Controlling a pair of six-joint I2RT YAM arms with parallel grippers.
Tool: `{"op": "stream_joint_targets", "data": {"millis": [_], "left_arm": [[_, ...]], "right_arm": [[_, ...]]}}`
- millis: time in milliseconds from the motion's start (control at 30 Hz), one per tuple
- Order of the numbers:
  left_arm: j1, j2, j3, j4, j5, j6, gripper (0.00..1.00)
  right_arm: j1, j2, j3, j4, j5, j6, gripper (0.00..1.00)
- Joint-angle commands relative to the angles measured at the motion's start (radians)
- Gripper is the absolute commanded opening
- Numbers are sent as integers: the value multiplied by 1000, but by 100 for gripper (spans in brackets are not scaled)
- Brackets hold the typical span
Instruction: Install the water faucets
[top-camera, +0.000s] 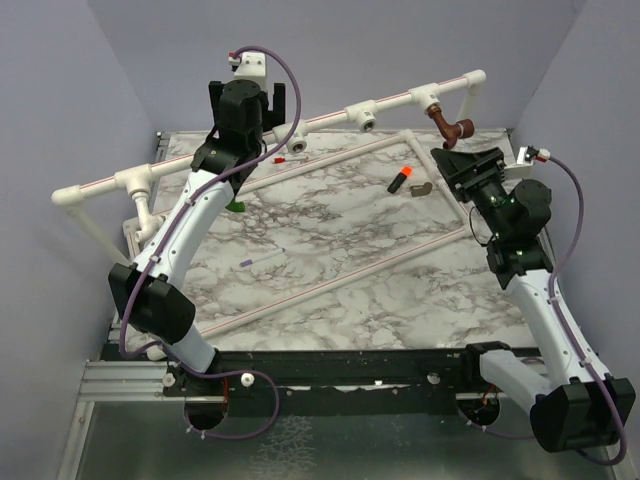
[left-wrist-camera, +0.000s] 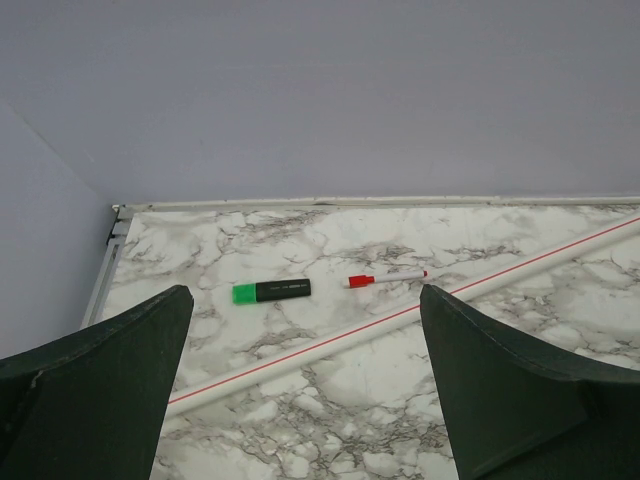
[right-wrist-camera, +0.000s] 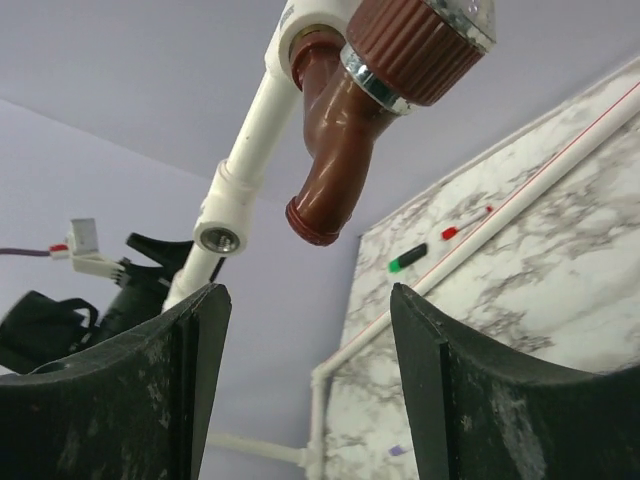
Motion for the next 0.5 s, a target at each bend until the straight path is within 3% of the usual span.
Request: {"op": "stream_joint_targets", "data": {"millis": [0,267,467], "left_arm": [[-28,15,-11,-82,21,4,96],[-34,10,-9,-82,24,3,96],[-37,-1,-22,-80,19,1,96]], "right_arm": [[1,-46,41,-74,57,-374,70],[1,-79,32,-46,74,-951,75],[1,-118,-3,41,-10,-1392,78]]}}
